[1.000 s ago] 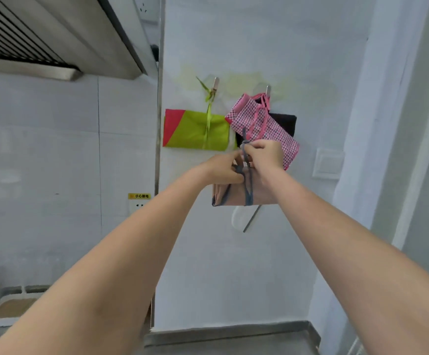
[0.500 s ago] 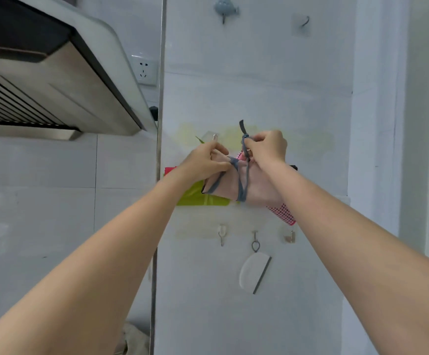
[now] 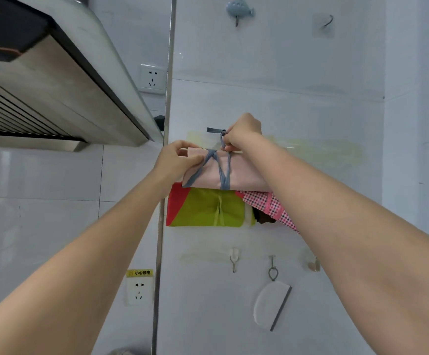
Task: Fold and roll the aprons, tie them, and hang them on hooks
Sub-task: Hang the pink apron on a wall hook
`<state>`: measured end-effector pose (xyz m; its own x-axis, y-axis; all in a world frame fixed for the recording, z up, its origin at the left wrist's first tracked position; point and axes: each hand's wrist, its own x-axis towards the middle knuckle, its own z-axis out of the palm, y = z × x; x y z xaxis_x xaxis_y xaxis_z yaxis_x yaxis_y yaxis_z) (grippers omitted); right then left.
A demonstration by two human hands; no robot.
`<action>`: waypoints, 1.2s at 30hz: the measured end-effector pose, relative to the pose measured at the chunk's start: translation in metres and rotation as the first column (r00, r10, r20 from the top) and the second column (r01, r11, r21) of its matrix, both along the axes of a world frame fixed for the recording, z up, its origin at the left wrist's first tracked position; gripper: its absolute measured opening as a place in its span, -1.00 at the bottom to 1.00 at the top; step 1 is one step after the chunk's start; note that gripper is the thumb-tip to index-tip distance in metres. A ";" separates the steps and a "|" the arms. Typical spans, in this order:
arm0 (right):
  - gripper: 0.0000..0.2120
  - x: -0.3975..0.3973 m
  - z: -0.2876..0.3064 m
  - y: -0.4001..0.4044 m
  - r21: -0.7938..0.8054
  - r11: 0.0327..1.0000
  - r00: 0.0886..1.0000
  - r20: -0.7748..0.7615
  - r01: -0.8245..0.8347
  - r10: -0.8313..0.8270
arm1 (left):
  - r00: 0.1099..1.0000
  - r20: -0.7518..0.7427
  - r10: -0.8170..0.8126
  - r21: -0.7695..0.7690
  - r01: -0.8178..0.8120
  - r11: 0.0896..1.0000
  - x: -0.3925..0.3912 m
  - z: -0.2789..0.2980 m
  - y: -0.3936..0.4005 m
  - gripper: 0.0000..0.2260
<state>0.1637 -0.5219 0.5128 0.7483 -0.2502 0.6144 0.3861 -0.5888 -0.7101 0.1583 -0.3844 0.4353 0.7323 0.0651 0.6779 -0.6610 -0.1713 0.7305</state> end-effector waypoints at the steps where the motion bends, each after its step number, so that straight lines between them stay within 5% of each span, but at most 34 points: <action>1: -0.85 0.003 0.002 0.002 -0.007 1.000 1.000 -0.009 0.013 -0.013 | 1.000 0.015 0.016 -0.010 -0.016 1.000 0.001 0.000 0.002 -0.82; 12: -0.80 -0.006 0.024 0.021 0.030 0.999 0.987 0.160 0.015 -0.019 | 0.934 0.234 0.269 -0.075 -0.259 0.963 -0.018 0.028 0.010 -0.85; 16: -0.70 -0.001 0.011 0.021 -0.072 0.991 0.983 0.153 0.115 -0.103 | 0.956 0.170 0.241 0.001 -0.245 0.970 -0.018 0.023 0.011 -0.84; 22: -0.84 0.011 -0.012 0.003 -0.193 0.956 0.970 0.151 0.220 -0.193 | 0.988 0.032 0.154 0.184 -0.157 0.970 -0.009 0.002 -0.006 -0.92; 26: -0.80 0.000 -0.016 -0.002 -0.346 0.914 0.977 0.073 0.212 -0.199 | 0.974 0.049 0.220 0.363 -0.223 0.905 -0.008 0.002 -0.004 -0.89; 29: -0.63 -0.001 -0.022 -0.003 -0.379 0.905 0.981 0.062 0.194 -0.184 | 0.972 0.072 0.225 0.388 -0.235 0.891 -0.010 -0.005 -0.001 -0.90; 36: -0.65 -0.006 -0.039 0.002 -0.460 0.875 0.984 -0.014 0.151 -0.178 | 0.963 0.070 0.261 0.483 -0.262 0.835 -0.011 -0.022 0.004 -0.94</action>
<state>0.1578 -0.5199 0.4741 0.7565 -0.0750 0.6497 0.2238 -0.9037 -0.3650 0.1478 -0.3806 0.4130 0.7341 -0.0822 0.6740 -0.5420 -0.6690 0.5087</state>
